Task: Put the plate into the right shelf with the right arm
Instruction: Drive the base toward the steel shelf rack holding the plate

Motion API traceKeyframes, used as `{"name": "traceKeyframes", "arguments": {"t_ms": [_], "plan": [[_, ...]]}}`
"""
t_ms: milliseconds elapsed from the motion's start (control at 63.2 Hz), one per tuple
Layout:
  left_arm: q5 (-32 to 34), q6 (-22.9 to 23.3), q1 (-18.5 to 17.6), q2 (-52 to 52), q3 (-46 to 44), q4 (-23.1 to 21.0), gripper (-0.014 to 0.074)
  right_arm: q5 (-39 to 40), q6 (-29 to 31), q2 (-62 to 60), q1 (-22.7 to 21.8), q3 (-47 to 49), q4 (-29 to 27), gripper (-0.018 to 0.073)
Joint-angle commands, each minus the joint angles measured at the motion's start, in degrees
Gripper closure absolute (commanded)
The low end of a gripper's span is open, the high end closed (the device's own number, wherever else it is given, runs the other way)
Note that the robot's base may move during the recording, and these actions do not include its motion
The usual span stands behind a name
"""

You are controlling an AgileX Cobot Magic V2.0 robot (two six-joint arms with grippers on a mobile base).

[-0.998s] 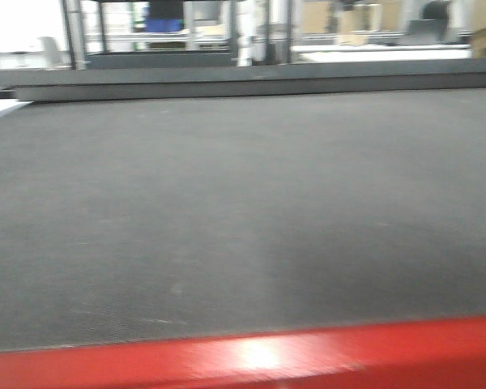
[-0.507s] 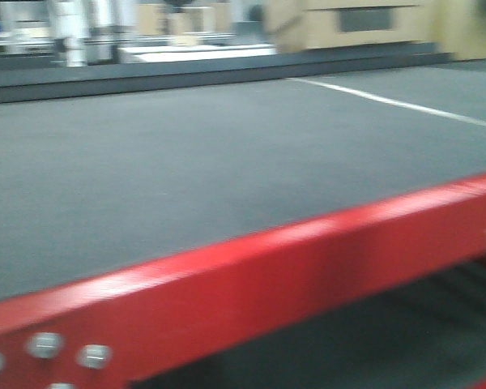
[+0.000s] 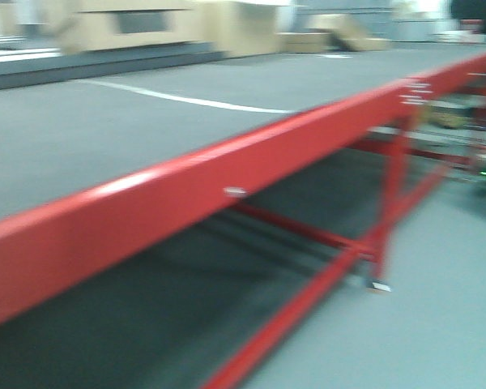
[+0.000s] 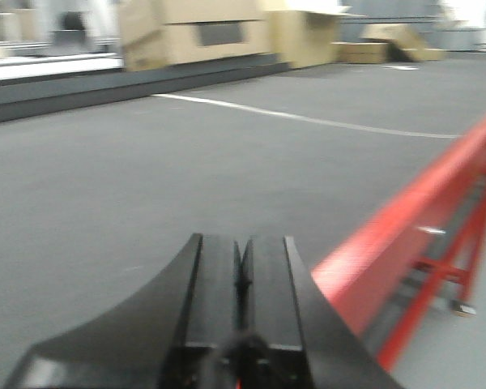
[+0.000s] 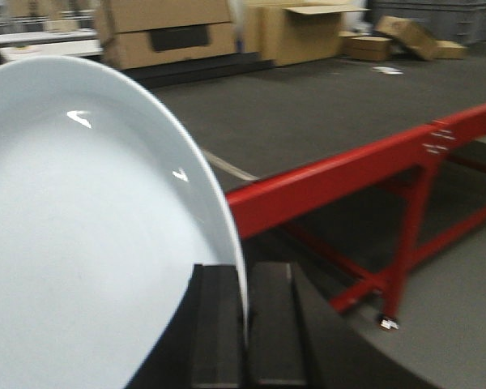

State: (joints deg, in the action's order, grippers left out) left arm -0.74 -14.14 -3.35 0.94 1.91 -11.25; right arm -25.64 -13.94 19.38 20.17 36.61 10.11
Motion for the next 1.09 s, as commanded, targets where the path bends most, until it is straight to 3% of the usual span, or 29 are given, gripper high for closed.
{"name": "traceKeyframes", "arguments": {"t_ms": [0, 1077], "plan": [[5.1, 0.1, 0.1, 0.6, 0.4, -0.1, 0.0643, 5.3, 0.5, 0.4, -0.3, 1.7, 1.0, 0.0505], [5.1, 0.1, 0.1, 0.6, 0.4, -0.1, 0.0643, 5.3, 0.5, 0.4, -0.3, 1.7, 1.0, 0.0505]]}}
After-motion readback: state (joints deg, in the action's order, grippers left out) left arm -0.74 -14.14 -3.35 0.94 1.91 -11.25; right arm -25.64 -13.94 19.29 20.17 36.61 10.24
